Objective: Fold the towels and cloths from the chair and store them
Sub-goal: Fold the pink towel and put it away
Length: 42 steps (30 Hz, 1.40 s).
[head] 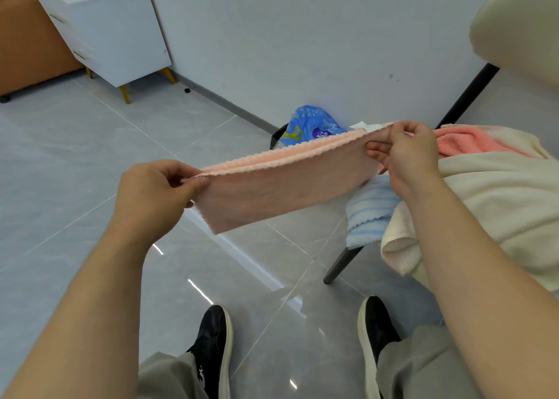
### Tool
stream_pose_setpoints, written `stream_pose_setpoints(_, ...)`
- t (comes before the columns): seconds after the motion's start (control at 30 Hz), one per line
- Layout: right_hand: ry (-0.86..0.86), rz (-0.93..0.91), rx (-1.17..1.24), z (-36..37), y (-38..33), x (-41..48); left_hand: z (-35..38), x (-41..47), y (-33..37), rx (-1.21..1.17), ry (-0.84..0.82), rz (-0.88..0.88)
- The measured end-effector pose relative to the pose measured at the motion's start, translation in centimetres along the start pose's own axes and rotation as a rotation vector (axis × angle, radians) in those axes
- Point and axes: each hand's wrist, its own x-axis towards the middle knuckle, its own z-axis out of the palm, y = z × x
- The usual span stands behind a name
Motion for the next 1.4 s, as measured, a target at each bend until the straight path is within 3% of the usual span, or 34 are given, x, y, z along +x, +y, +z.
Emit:
stream_pose_setpoints(0.3, -0.060, -0.017, -0.063, 0.2, 0.0, -0.3, 0.0, 0.6, -0.5, -0.080, 0.137, -0.048)
stream_pose_setpoints(0.5, -0.427, 0.121, -0.024, 0.0, -0.9, -1.2, -0.3, 0.8, -1.3, -0.086, 0.157, -0.174)
stream_pose_setpoints(0.67, -0.700, 0.252, -0.203, -0.8, -1.1, -2.1, -1.1, 1.5, -1.3, -0.336, 0.226, -0.313)
stream_pose_setpoints(0.8, -0.662, 0.233, -0.230, -0.7, -0.9, -2.0, -1.2, 1.2, -2.0, -0.253, 0.195, -0.302)
stream_pose_setpoints(0.93, -0.746, 0.300, -0.332, -0.4, -1.0, -2.4, -0.8, 1.3, -2.5, -0.191, 0.170, -0.289)
stream_pose_setpoints(1.13, -0.714, 0.133, -0.613, -0.6, -1.0, -2.0, -1.0, 1.9, -3.2, -0.232, 0.181, -0.377)
stream_pose_setpoints(1.23, -0.722, 0.100, -0.555, -0.4, -1.1, -2.2, -1.0, 2.0, -3.1, -0.262, 0.162, -0.406)
stream_pose_setpoints(1.4, -0.815, 0.197, -0.347, -0.6, -0.7, -1.9, -0.9, 2.0, -2.6, -0.296, 0.198, -0.405)
